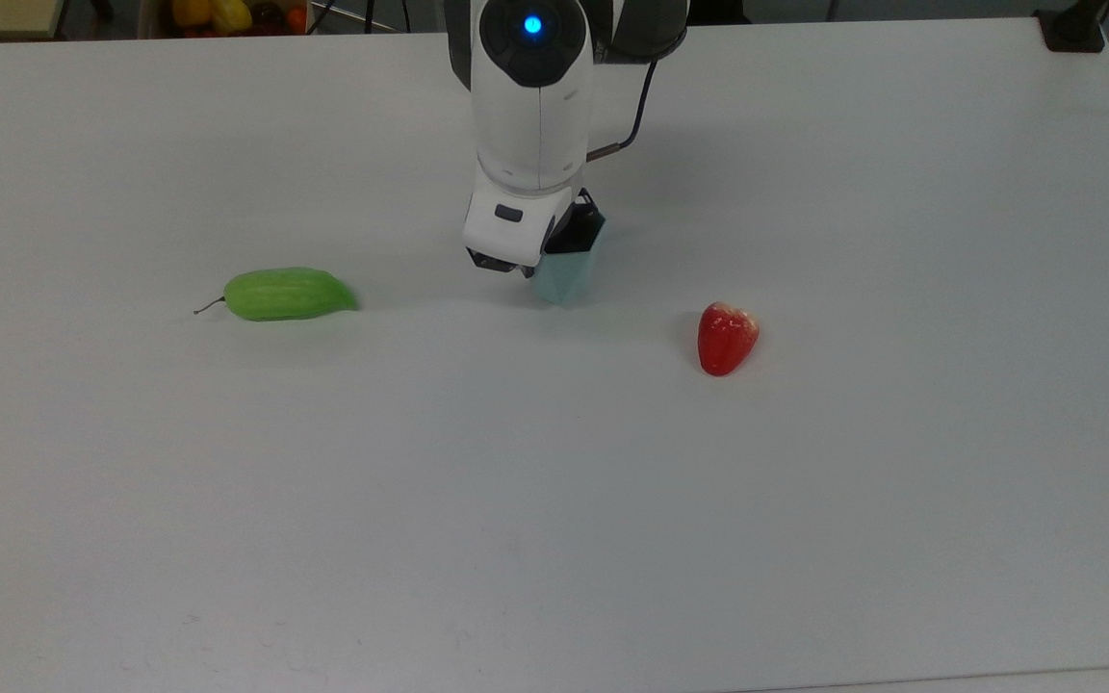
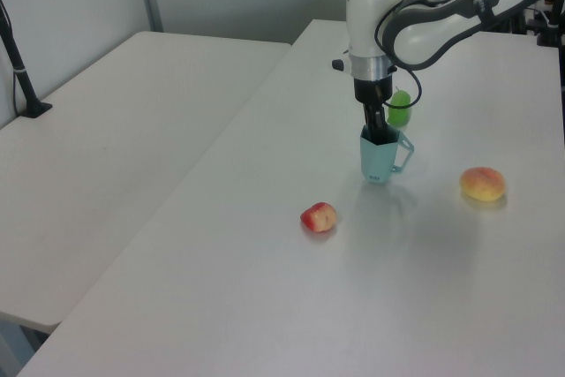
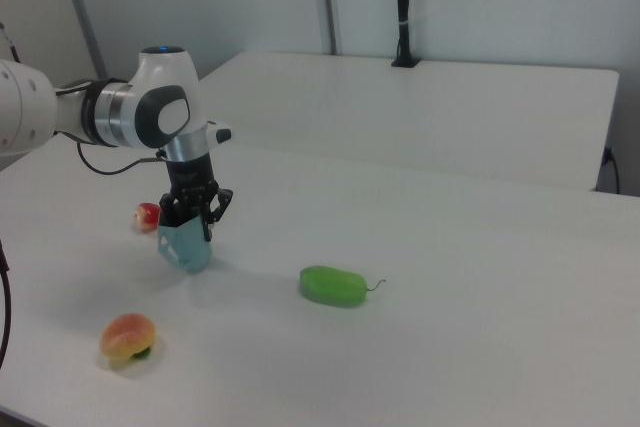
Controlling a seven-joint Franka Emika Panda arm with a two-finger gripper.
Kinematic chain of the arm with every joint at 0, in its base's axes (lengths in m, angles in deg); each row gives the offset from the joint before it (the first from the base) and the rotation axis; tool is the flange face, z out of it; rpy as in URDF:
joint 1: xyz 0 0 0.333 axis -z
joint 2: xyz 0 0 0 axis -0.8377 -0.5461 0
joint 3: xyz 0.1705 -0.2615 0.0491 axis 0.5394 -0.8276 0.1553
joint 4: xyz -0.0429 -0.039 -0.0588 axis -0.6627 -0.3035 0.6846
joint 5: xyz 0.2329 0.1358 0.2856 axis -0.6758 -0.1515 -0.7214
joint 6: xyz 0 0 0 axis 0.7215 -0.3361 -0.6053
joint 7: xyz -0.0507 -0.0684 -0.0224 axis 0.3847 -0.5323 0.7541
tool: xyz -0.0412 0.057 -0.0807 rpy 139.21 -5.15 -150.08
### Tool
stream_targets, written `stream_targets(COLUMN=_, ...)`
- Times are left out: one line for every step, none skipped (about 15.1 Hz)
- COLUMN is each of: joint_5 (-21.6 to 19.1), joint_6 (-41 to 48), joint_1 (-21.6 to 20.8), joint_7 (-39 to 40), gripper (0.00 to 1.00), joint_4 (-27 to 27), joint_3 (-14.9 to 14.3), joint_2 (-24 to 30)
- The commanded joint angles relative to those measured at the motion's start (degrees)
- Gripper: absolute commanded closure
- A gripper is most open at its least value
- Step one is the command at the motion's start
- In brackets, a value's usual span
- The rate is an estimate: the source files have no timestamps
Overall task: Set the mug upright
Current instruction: 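Set the mug down on its base and open the gripper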
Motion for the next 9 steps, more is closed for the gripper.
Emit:
stream_targets(joint_5=-0.43, joint_6=0.52, joint_1=-0.40, joint_7=4.42, gripper=0.96, joint_4=-0.96, joint_3=-0.11, joint_2=0.10)
stream_targets(joint_5=-0.43, joint_6=0.26, joint_1=-0.48, joint_7=4.86, gripper=0.93, joint_4=-1.40, joint_3=-0.11, joint_2=0.02)
stream_targets(joint_5=-0.43, joint_6=0.17, joint_1=-0.48, joint_7=5.04, gripper=0.89, joint_4=-1.41, joint_3=-0.11, joint_2=-0.24)
stream_targets(joint_5=-0.43, joint_6=0.17, joint_1=-0.48, joint_7=4.96, gripper=0.82, joint_4=-1.41, joint_3=-0.11, joint_2=-0.42)
stream_targets(joint_5=-0.43, joint_6=0.17, joint_1=-0.48, joint_7=4.96, gripper=0.73, joint_4=-1.41, joint_3=-0.11, joint_2=-0.42)
stream_targets(joint_5=-0.43, joint_6=0.17, joint_1=-0.48, joint_7=4.52, gripper=0.54, joint_4=-1.41, joint_3=-0.11, joint_2=-0.34)
stream_targets(joint_5=-0.43, joint_6=0.17, joint_1=-0.40, joint_7=4.26, gripper=0.32, joint_4=-1.32, joint_3=-0.11, joint_2=-0.34)
stream_targets(joint_5=-0.43, joint_6=0.26, joint_1=-0.48, joint_7=4.17, gripper=0.19, joint_4=-1.23, joint_3=-0.11, joint_2=-0.25)
stream_targets(joint_5=-0.35, joint_6=0.35, joint_1=-0.48, joint_7=4.17, gripper=0.18, joint_4=-0.97, joint_3=-0.11, joint_2=-0.07)
